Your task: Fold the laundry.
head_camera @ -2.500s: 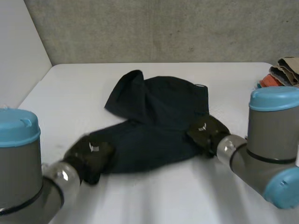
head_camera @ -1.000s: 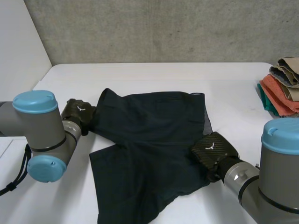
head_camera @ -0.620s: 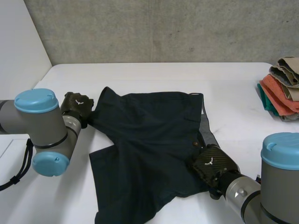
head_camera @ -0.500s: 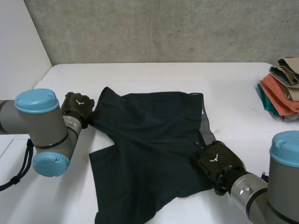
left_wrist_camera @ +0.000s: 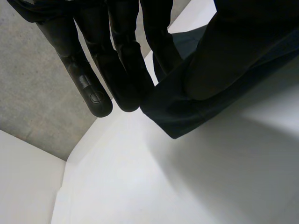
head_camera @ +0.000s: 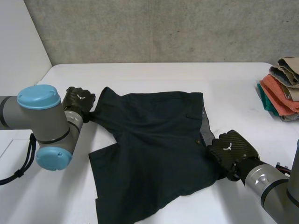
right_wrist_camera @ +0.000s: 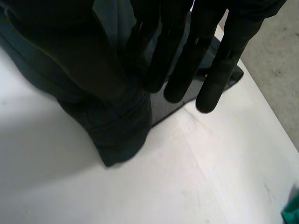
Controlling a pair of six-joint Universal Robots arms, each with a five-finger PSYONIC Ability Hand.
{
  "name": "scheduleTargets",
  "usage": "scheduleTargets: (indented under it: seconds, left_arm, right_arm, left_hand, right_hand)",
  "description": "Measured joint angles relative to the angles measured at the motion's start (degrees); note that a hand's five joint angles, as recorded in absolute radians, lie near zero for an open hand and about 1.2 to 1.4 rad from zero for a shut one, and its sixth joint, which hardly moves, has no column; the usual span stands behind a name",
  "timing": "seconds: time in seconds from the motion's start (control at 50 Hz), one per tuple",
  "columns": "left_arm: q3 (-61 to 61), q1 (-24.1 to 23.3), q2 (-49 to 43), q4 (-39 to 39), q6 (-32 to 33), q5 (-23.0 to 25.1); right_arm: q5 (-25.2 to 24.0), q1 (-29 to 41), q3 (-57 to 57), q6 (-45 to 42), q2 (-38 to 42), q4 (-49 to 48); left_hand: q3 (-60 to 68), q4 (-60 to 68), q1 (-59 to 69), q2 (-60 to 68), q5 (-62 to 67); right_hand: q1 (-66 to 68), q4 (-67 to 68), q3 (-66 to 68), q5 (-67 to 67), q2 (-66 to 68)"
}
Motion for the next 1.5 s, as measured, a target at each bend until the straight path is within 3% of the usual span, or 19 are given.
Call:
scheduleTargets:
  seconds: [0.04,0.14,0.16,0.2,0.3,0.38,0.42,0.48,0.6,0.72,0.82,1.0,1.18,1.32,1.36,1.5]
  left_arm:
    - [0.3,-0.2,-0.2,0.1,-0.1,0.1]
    - [0.2,-1.0,0.2,0.1,-0.3,0.0]
    - [-0.2,-1.3,0.8,0.0,-0.5,-0.1]
    - [-1.1,-1.7,2.5,-0.2,-1.0,-0.2]
    - [-5.9,-2.1,10.5,-1.0,-3.1,-0.3]
    - [-12.0,-2.6,19.1,-2.4,-6.0,-0.2]
    - [-15.1,-3.3,23.3,-3.6,-7.8,-0.1]
    - [-19.3,-5.1,28.9,-6.3,-10.9,-0.1]
    - [-25.4,-11.2,36.6,-15.1,-17.6,-0.1]
    - [-28.5,-18.4,39.0,-24.0,-23.8,-0.3]
    - [-30.6,-22.8,38.5,-26.2,-26.1,-0.1]
    - [-33.2,-26.1,34.8,-22.9,-26.0,0.1]
    - [-34.4,-28.3,31.9,-18.3,-25.7,-0.3]
    - [-34.9,-28.5,30.6,-17.6,-25.6,-0.5]
    - [-35.1,-28.5,30.2,-17.5,-25.6,-0.7]
    - [-35.7,-28.4,29.4,-16.7,-24.9,-1.2]
  right_arm:
    - [-1.1,0.1,0.3,0.2,-0.1,-0.6]
    - [-3.2,0.2,0.4,0.6,0.4,-1.7]
    - [-3.7,0.2,0.1,0.8,0.8,-1.9]
    - [-4.2,0.2,-0.4,1.4,1.3,-2.1]
    - [-4.4,0.4,-2.6,4.5,2.1,-2.1]
    - [-4.2,0.4,-4.2,7.6,2.2,-1.7]
    - [-4.0,0.3,-4.8,9.0,2.2,-1.5]
    - [-4.0,-0.1,-5.4,10.8,2.1,-1.4]
    - [-4.2,-3.1,-6.3,12.0,0.8,0.6]
    - [-5.5,-6.6,-6.9,10.3,-1.3,6.4]
    - [-8.7,-10.2,-5.3,4.3,-2.1,12.7]
    - [-12.6,-11.9,-1.3,0.7,-0.3,9.8]
    - [-13.0,-11.8,1.1,1.0,3.5,2.6]
    - [-12.9,-11.7,1.8,1.1,5.2,-0.6]
    - [-12.8,-11.6,1.8,1.1,5.9,-1.6]
    - [-12.7,-11.2,1.7,1.4,7.0,-3.7]
  left_hand:
    - [0.0,0.0,0.0,0.0,0.0]
    - [-8.1,-7.5,-5.0,-8.2,-5.2]
    - [-20.5,-21.0,-19.7,-20.9,-18.7]
    - [-37.7,-38.4,-37.7,-39.0,-36.3]
    - [-48.8,-49.5,-44.1,-49.0,-47.8]
    - [-49.0,-49.7,-44.1,-49.2,-48.0]
    - [-49.0,-49.7,-44.1,-49.2,-48.0]
    - [-49.0,-49.6,-44.1,-49.1,-47.9]
    - [-47.9,-48.5,-43.5,-48.0,-46.1]
    - [-42.7,-43.0,-39.0,-43.0,-40.6]
    - [-41.5,-41.3,-37.7,-41.7,-39.0]
    - [-41.5,-41.3,-37.7,-41.7,-39.0]
    - [-41.5,-41.3,-37.7,-41.4,-39.0]
    - [-41.3,-41.3,-37.7,-41.4,-39.0]
    - [-41.0,-41.2,-37.7,-41.3,-39.0]
    - [-41.0,-41.0,-37.7,-41.2,-38.9]
  right_hand:
    - [5.0,6.5,6.4,6.4,7.1]
    - [9.7,7.9,7.3,7.4,7.4]
    - [11.3,7.9,7.3,7.4,7.4]
    - [12.4,7.9,7.3,7.4,7.4]
    - [12.5,7.9,7.3,7.4,7.4]
    - [12.4,7.7,7.0,7.1,7.1]
    - [6.7,-2.4,-2.6,-2.4,-2.1]
    - [-14.0,-22.7,-22.9,-23.5,-23.2]
    - [-20.8,-31.4,-31.2,-33.0,-30.6]
    - [-20.8,-31.4,-31.2,-32.9,-30.6]
    - [-20.8,-31.4,-31.2,-32.0,-30.6]
    - [-20.8,-31.4,-31.2,-31.8,-30.6]
    - [-20.6,-30.1,-30.2,-29.5,-30.1]
    - [-4.2,-13.7,-13.0,-13.7,-12.1]
    - [8.6,2.7,2.6,2.0,3.8]
    - [10.9,7.9,7.2,7.0,7.2]
